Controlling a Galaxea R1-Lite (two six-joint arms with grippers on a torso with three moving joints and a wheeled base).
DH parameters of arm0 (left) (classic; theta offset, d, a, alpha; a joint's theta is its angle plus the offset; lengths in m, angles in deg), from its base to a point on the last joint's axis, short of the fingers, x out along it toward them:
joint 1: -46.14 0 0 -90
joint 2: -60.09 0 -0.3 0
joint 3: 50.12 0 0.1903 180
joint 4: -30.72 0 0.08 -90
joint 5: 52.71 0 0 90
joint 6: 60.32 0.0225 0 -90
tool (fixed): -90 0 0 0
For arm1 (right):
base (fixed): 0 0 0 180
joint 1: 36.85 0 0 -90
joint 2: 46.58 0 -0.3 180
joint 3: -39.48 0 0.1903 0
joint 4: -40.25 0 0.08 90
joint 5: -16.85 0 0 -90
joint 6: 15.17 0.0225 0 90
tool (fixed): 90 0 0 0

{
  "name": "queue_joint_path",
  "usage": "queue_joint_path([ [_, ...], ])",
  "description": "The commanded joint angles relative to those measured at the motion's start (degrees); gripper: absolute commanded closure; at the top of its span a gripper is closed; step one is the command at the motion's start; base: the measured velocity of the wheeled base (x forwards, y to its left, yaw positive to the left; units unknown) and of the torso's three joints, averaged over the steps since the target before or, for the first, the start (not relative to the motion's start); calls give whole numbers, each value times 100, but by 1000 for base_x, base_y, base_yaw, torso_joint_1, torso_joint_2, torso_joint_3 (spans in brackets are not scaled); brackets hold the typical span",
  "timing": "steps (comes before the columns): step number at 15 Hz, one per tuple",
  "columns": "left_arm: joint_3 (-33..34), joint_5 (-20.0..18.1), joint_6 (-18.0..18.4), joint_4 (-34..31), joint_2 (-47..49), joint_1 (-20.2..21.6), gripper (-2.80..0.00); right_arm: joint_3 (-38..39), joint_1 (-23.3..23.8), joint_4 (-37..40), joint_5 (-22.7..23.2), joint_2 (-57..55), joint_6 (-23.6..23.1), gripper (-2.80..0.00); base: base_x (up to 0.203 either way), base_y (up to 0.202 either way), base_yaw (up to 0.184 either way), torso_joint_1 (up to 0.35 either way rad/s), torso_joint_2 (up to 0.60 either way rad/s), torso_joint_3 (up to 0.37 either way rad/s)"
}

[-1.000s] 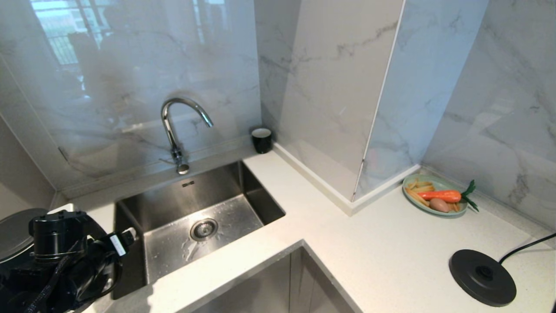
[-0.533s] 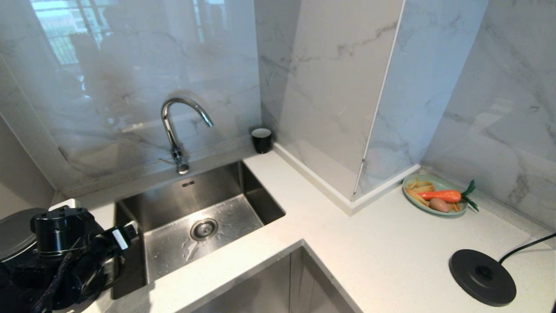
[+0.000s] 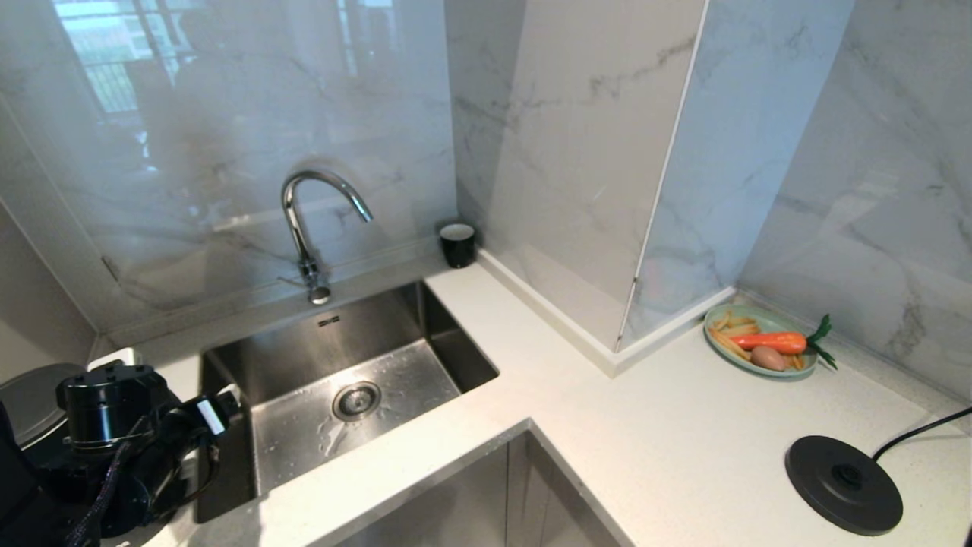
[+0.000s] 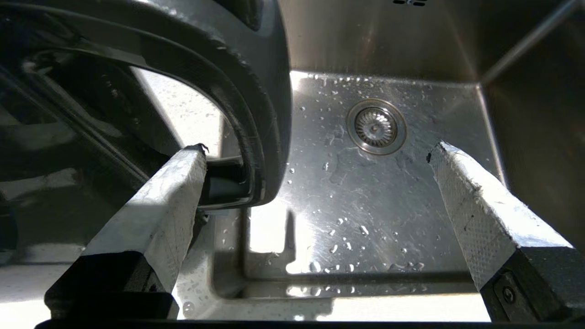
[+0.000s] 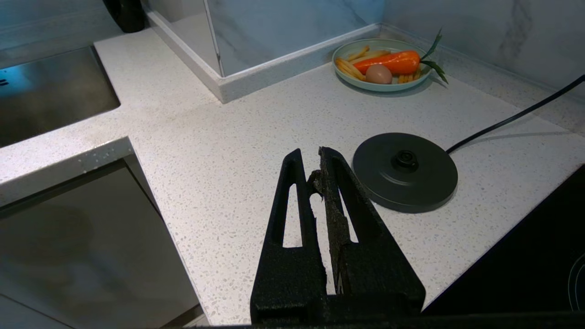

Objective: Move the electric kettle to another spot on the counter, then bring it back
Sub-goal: Grab the kettle

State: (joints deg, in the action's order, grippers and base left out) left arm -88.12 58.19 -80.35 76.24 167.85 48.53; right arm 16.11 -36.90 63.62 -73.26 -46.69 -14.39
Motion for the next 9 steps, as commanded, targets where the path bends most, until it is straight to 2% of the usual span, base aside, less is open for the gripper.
queue_joint_path([
  [1, 51, -72, -10, 137, 52, 13, -280, 0, -4, 0, 2, 2, 1, 0, 0, 0, 0, 0, 0, 0],
  [3, 383, -276, 31, 697, 106, 19, -280, 0, 4, 0, 2, 2, 1, 0, 0, 0, 0, 0, 0, 0],
  [6, 710, -350, 326, 1674, 739, 92, -280, 0, -4, 0, 2, 2, 1, 0, 0, 0, 0, 0, 0, 0],
  [9, 822, -359, 526, 1877, 1063, 245, -280, 0, -4, 0, 2, 2, 1, 0, 0, 0, 0, 0, 0, 0],
])
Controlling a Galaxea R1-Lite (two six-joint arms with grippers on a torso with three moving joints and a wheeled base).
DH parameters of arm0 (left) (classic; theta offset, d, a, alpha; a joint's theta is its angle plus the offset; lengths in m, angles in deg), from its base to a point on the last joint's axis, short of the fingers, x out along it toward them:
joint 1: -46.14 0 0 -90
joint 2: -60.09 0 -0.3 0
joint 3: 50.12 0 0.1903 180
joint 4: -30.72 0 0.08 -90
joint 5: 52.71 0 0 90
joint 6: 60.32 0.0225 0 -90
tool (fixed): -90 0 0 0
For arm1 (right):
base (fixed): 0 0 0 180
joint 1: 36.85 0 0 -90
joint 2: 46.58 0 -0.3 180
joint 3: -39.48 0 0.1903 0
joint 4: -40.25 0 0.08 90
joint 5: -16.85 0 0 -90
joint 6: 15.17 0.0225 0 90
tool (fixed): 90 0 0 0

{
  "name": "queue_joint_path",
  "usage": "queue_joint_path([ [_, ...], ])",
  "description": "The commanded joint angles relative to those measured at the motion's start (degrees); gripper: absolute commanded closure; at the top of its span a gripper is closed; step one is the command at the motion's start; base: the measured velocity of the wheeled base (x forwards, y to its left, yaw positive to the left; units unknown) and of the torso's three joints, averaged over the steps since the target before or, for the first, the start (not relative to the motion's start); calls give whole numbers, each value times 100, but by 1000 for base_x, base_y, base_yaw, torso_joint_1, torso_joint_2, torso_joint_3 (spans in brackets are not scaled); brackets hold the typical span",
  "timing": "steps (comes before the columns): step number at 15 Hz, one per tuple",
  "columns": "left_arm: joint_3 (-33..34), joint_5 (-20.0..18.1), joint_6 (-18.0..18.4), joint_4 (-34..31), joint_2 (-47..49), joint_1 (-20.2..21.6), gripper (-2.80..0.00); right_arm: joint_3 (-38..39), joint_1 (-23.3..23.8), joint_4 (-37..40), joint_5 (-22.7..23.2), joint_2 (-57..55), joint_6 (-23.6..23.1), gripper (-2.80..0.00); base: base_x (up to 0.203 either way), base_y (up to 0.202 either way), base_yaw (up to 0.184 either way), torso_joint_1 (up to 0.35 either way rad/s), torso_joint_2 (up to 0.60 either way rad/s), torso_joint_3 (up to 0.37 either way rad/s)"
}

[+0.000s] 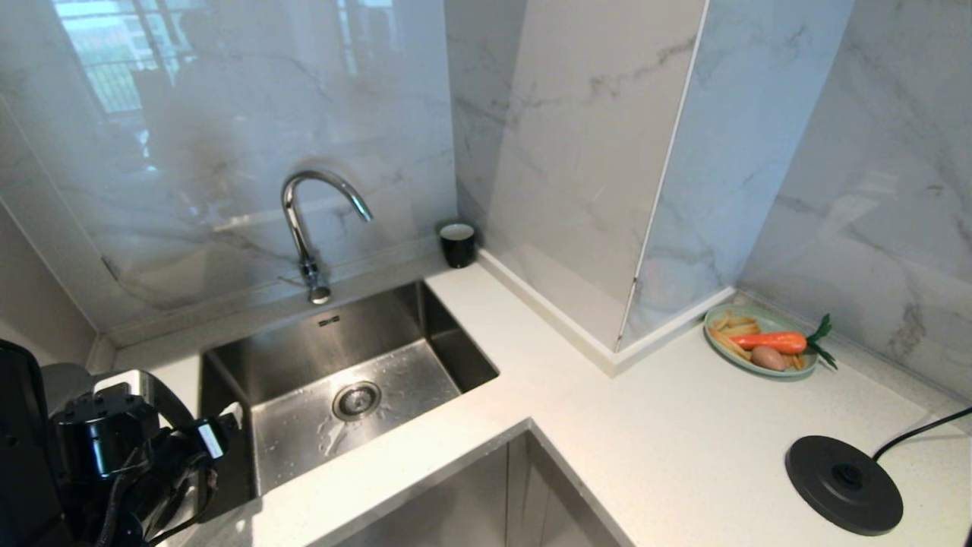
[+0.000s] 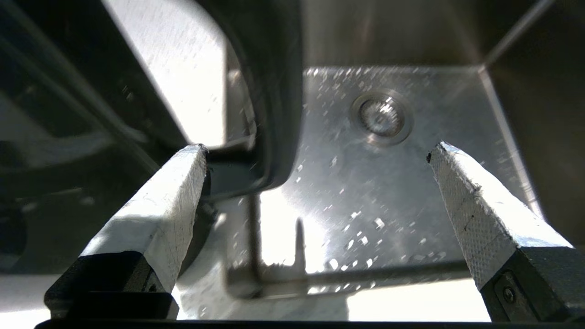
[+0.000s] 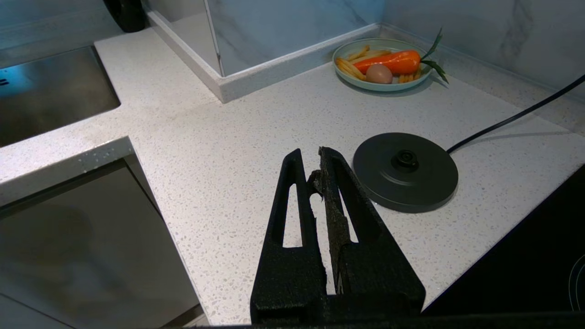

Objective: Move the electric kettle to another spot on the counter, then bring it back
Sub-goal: Grab the kettle

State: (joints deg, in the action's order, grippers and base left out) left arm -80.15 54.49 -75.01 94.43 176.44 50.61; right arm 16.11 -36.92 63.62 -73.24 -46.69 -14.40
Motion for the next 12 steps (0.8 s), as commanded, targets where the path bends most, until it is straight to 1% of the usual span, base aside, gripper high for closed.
queue_joint_path([
  [1, 16, 11, -8, 59, 193, 36, -280, 0, 7, 0, 1, 2, 2, 0, 0, 0, 0, 0, 0, 0],
  [5, -119, 20, -3, 59, 150, 32, -280, 0, 6, 0, 1, 2, 2, 0, 0, 0, 0, 0, 0, 0],
  [8, -404, 28, 35, 59, 164, 29, -280, 0, -1, 0, 1, 2, 2, 0, 0, 0, 0, 0, 0, 0],
  [12, -599, 29, 38, 59, 263, 46, -280, 0, -1, 0, 1, 2, 2, 0, 0, 0, 0, 0, 0, 0],
])
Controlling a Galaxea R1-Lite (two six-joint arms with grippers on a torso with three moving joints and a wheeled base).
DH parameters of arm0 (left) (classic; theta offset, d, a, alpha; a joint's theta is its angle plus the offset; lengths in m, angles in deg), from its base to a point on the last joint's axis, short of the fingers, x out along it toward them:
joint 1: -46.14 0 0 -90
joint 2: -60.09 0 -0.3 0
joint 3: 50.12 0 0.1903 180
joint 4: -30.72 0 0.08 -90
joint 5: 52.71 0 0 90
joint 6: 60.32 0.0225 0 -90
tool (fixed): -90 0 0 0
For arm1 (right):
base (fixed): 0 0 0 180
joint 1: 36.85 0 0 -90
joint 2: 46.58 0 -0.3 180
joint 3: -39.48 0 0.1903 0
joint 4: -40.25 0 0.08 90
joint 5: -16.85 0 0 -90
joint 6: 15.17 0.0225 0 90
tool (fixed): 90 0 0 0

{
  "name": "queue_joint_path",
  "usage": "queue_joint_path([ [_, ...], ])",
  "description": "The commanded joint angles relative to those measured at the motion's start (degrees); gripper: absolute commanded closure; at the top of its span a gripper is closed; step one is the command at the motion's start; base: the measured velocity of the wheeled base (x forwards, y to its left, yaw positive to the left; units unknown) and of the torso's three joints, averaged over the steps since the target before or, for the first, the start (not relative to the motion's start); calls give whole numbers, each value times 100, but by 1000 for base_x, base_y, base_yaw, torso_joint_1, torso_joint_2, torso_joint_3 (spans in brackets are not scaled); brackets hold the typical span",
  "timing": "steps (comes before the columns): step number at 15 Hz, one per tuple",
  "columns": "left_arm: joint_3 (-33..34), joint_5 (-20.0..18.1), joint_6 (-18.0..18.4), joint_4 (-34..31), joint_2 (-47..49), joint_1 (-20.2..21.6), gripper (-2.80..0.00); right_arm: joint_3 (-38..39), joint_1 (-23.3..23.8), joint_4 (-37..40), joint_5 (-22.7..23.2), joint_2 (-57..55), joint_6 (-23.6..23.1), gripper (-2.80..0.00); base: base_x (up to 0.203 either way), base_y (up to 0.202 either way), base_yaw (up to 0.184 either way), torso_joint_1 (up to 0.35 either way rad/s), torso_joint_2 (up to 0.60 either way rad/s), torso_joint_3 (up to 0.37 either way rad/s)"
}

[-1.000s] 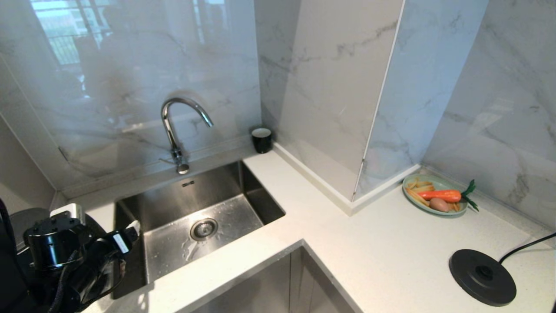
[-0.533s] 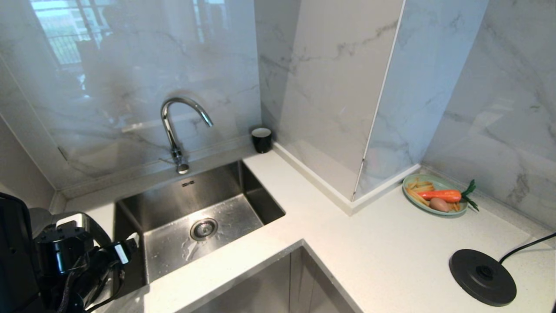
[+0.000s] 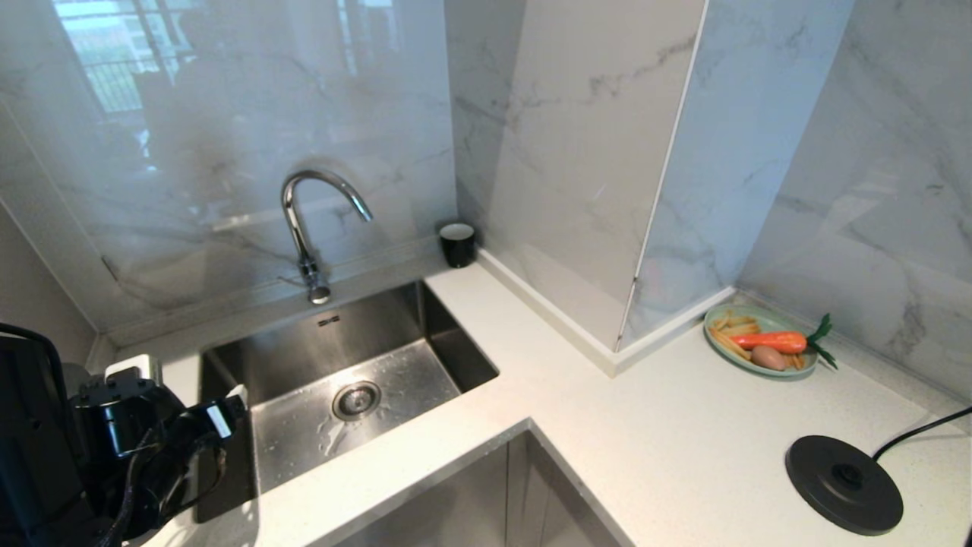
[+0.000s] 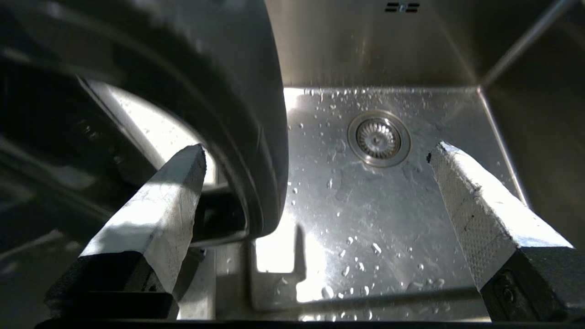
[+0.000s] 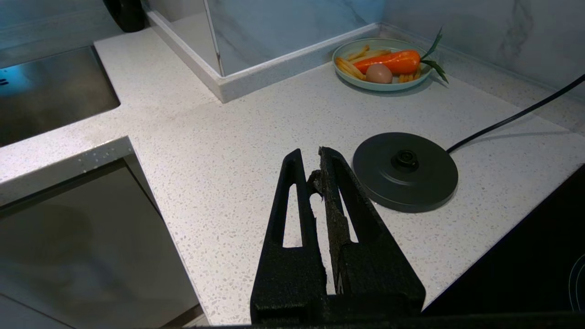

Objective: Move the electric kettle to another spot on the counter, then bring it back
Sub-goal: Grab the kettle

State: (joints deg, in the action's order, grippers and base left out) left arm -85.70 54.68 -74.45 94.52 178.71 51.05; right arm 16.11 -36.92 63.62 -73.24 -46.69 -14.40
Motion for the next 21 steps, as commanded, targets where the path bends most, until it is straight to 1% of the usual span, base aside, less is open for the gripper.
queue_joint_path([
  [1, -71, 9, -9, 49, 36, 36, -280, 0, -1, 0, 1, 2, 2, 0, 0, 0, 0, 0, 0, 0],
  [4, -185, 9, 31, 49, 3, 106, -280, 0, -1, 0, 1, 2, 2, 0, 0, 0, 0, 0, 0, 0],
  [6, -273, 9, 137, 49, 38, 198, -280, 0, -1, 0, 1, 2, 2, 0, 0, 0, 0, 0, 0, 0],
  [9, -369, 9, 156, 49, 38, 291, -280, 0, -1, 0, 1, 2, 2, 0, 0, 0, 0, 0, 0, 0],
  [21, -422, 9, 200, 49, 55, 282, -280, 0, -1, 0, 1, 2, 2, 0, 0, 0, 0, 0, 0, 0],
])
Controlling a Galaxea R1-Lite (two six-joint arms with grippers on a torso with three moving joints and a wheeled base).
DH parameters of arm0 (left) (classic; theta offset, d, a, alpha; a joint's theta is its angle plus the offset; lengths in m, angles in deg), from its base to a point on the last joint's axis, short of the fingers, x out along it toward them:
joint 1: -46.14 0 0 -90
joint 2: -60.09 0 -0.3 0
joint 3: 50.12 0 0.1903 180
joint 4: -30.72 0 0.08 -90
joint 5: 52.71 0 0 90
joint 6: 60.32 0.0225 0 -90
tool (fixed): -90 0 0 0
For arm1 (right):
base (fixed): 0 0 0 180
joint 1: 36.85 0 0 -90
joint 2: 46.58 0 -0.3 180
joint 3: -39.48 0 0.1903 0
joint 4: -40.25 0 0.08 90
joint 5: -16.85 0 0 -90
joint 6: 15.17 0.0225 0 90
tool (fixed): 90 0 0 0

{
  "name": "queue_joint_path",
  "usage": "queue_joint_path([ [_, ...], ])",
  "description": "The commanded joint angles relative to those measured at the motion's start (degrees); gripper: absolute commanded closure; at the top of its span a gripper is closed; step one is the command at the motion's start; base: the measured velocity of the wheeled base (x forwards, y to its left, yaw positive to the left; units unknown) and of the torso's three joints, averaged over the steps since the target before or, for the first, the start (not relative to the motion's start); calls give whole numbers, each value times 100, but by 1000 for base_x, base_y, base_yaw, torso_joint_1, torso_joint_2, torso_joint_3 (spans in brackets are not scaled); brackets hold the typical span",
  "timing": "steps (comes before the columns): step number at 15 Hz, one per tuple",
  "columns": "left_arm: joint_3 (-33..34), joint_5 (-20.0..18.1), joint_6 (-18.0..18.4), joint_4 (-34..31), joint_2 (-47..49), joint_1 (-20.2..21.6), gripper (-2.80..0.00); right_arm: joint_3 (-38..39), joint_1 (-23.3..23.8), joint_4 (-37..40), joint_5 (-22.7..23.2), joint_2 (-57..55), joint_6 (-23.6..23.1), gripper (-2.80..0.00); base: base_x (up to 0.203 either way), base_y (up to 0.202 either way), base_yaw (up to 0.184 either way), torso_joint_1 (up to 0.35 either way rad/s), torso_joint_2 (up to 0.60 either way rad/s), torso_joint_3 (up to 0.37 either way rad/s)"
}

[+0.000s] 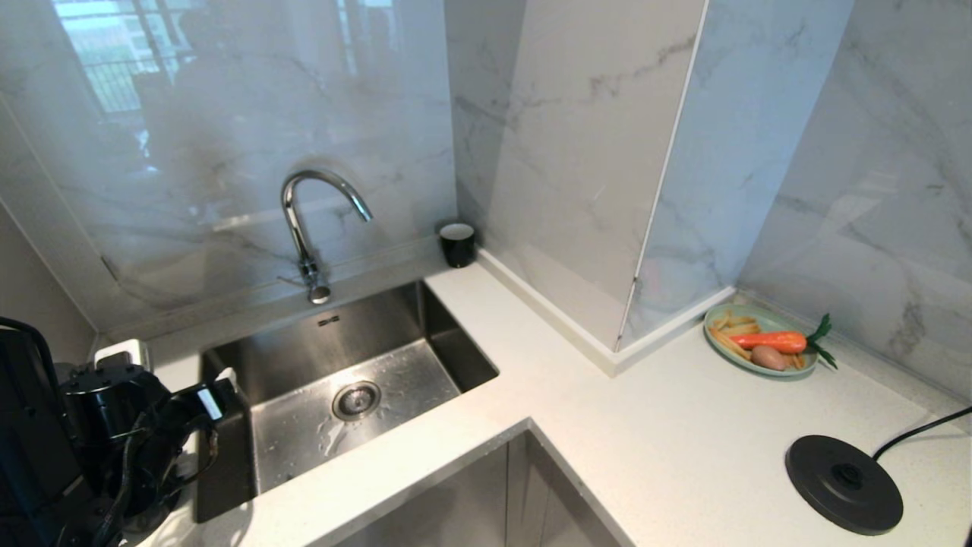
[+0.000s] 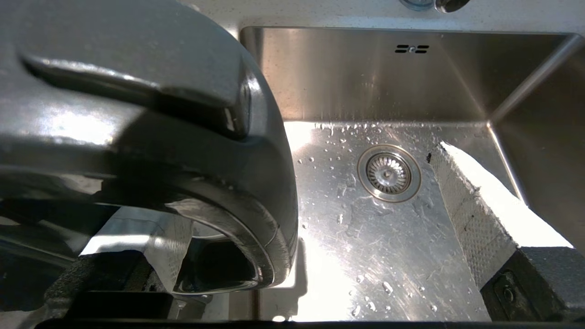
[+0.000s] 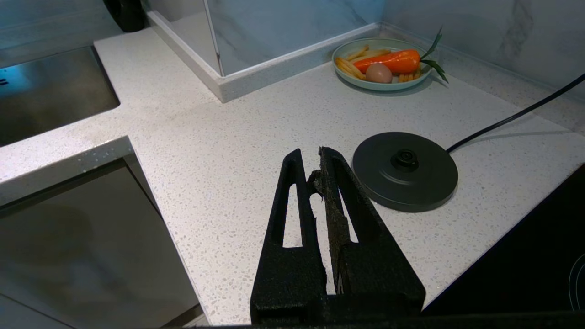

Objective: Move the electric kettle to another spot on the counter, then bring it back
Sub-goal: Grab the kettle

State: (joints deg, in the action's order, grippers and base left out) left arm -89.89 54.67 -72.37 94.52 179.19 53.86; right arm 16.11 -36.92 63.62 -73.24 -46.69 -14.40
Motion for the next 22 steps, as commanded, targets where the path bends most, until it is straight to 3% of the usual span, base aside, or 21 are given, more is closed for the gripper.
queue_joint_path([
  [1, -4, 11, -8, 49, 17, 8, -280, 0, 6, 0, 1, 2, 2, 0, 0, 0, 0, 0, 0, 0],
  [14, -21, 11, 53, 49, 52, -25, -280, 0, -1, 0, 1, 2, 2, 0, 0, 0, 0, 0, 0, 0],
  [15, -21, 11, 111, 49, 60, -32, 0, 0, -1, 0, 1, 2, 2, 0, 0, 0, 0, 0, 0, 0],
  [22, -30, 2, 159, 49, 87, -33, 0, 0, -1, 0, 1, 2, 2, 0, 0, 0, 0, 0, 0, 0],
])
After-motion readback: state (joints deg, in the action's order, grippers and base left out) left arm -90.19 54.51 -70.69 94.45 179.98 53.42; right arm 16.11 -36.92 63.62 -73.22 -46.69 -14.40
